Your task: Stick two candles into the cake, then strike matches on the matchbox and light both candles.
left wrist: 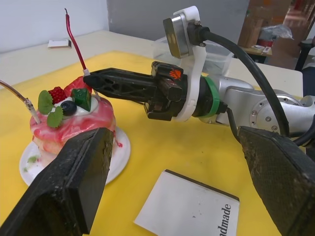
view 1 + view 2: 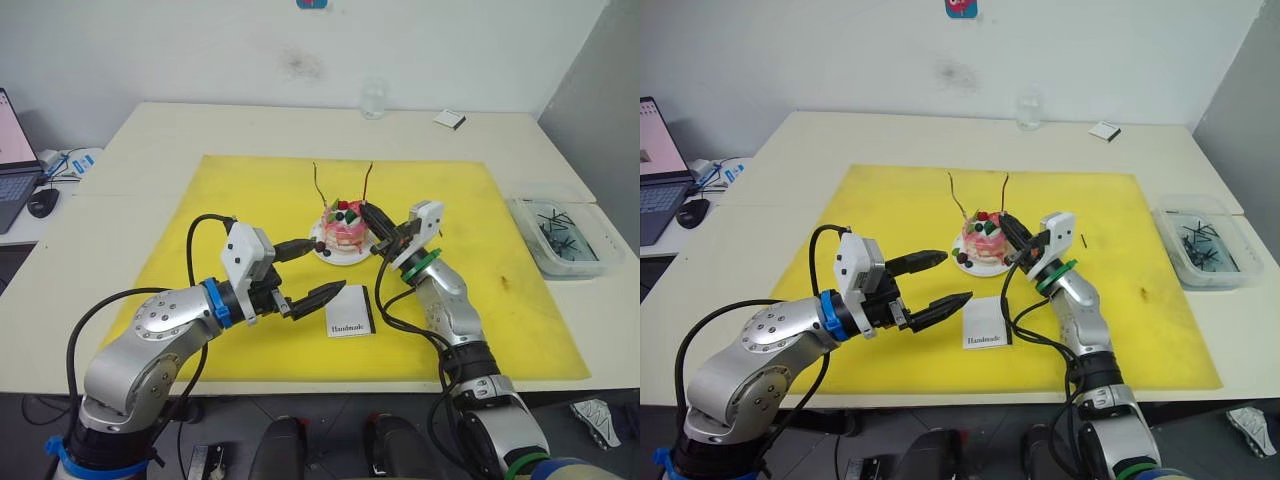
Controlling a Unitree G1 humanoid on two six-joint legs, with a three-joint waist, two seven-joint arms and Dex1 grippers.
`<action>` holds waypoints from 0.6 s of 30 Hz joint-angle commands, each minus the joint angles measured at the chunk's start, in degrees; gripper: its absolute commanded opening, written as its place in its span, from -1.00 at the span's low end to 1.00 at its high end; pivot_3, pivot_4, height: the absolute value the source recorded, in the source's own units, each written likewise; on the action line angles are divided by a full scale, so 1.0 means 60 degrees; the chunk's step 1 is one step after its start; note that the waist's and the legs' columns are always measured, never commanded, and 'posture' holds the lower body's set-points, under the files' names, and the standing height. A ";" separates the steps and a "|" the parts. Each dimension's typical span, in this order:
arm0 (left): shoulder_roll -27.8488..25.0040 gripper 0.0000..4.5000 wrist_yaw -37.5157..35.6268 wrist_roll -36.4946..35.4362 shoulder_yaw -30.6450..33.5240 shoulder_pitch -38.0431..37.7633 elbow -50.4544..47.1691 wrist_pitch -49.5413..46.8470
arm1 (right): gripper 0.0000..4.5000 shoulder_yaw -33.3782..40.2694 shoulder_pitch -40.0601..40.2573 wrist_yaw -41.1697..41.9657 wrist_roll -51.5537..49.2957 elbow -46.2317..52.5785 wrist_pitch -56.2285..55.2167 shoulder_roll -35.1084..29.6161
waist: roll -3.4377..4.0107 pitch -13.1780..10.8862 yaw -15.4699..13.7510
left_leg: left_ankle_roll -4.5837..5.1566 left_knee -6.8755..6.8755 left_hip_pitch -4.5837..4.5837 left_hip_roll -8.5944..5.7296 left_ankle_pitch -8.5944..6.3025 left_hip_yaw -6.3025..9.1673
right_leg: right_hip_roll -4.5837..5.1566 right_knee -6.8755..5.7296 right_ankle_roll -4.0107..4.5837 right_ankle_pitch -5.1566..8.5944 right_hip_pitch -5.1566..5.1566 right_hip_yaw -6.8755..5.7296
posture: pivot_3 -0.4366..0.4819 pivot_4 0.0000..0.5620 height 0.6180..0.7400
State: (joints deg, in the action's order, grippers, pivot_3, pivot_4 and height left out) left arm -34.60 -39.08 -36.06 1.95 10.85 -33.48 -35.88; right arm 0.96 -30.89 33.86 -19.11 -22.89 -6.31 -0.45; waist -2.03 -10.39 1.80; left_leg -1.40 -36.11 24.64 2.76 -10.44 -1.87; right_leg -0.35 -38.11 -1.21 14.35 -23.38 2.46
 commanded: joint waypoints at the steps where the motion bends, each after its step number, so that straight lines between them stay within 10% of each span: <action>1: -0.0099 1.00 -0.0083 -0.0189 0.0211 0.0025 -0.0282 0.0060 | -0.98 -0.0055 0.0132 0.0017 0.0022 0.0447 -0.0112 0.0065 | 0.0000 0.0000 0.0002 | 0.0000 0.0000 0.0000 0.0000 0.0000 -0.0001 | 0.0000 0.0000 0.0000 0.0000 0.0000 0.0002 | -0.05 -0.47 1.00; 18: -0.0204 1.00 -0.0238 -0.0044 0.0166 0.0516 0.0242 0.0150 | -0.98 -0.0282 0.0486 0.0246 0.0317 0.0461 -0.0408 -0.0064 | 0.0001 0.0000 0.0004 | 0.0000 0.0002 0.0000 -0.0001 0.0000 0.0000 | 0.0002 0.0000 0.0003 0.0002 -0.0001 0.0000 | -0.05 -0.47 1.00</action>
State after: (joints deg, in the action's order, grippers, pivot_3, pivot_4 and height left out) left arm -35.58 -40.02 -36.11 2.07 12.69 -32.09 -35.86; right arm -0.67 -28.03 34.84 -17.26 -21.37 -7.92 -0.66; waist -2.02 -10.39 1.82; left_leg -1.40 -36.10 24.64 2.76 -10.44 -1.87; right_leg -0.34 -38.11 -1.19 14.37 -23.38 2.46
